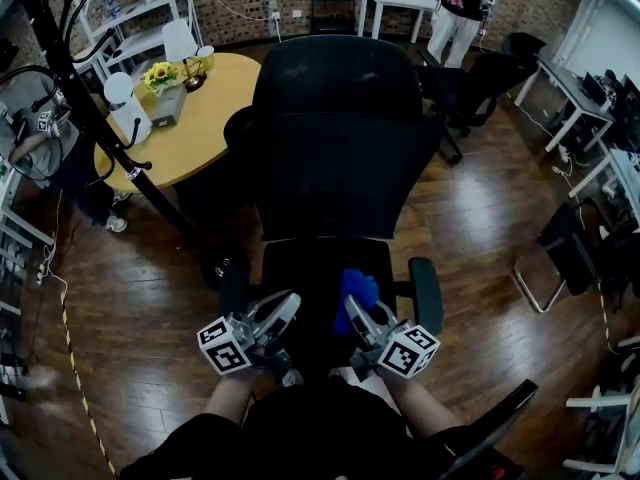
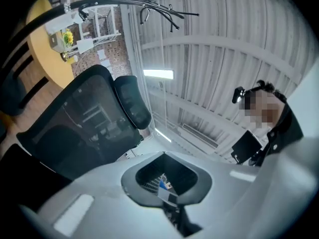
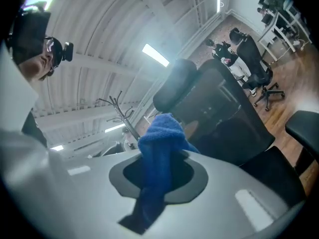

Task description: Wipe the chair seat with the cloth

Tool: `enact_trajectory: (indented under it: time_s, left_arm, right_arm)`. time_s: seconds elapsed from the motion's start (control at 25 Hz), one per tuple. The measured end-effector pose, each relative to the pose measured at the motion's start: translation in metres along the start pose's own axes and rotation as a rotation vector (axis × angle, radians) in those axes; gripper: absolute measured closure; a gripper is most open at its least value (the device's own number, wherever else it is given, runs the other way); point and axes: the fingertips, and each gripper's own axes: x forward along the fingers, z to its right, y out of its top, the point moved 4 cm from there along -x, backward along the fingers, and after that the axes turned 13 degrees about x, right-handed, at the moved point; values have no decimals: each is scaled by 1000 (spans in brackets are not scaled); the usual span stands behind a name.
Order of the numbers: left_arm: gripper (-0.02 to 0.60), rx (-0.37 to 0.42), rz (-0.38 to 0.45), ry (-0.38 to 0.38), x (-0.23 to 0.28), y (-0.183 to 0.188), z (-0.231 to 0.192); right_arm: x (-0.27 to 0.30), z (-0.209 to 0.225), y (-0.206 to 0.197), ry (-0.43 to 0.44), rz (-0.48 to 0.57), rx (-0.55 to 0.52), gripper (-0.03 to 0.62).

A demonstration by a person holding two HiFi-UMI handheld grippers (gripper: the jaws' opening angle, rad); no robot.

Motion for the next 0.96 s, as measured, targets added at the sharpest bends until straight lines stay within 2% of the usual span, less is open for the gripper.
enact_trajectory:
  time_s: [0.12, 0.48, 0.96]
  left_arm:
    - [580, -45, 44, 10, -3, -1, 1]
    - [580, 5, 69, -17, 7, 9, 13]
    - [581, 15, 91, 5, -3, 10, 13]
  right_arm:
    - [-7, -8, -1, 20, 2, -12, 536]
    - [-9, -25, 3, 55, -17, -31, 536]
    - [-5, -32, 1, 73, -37, -29, 536]
